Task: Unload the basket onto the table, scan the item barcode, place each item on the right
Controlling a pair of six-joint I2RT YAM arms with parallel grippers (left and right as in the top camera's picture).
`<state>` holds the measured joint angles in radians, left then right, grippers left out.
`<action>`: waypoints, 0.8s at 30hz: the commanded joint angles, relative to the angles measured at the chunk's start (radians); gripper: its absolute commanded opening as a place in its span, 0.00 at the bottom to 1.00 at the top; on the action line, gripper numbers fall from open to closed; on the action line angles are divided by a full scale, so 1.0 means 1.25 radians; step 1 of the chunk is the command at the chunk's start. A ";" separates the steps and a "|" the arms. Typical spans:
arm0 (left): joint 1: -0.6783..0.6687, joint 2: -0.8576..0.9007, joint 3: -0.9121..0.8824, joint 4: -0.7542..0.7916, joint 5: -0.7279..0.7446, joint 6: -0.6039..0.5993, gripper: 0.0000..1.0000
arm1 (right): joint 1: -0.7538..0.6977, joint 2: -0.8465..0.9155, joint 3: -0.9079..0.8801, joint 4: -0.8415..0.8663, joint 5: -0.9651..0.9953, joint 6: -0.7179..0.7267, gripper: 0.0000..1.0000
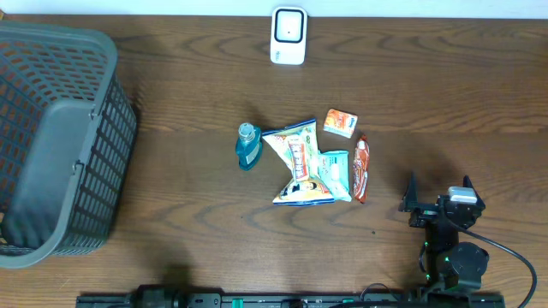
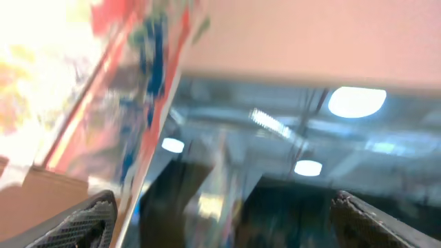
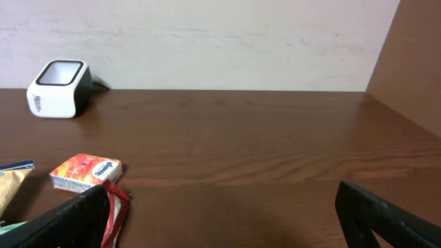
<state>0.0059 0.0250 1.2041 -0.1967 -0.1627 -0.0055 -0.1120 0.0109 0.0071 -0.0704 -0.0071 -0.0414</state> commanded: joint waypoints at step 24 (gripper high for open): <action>0.012 -0.012 -0.475 0.322 0.110 -0.210 0.98 | -0.003 -0.003 -0.001 -0.003 0.001 -0.010 0.99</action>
<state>0.0177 0.0059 0.6628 0.1944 -0.0757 -0.1810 -0.1120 0.0113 0.0071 -0.0708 -0.0071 -0.0414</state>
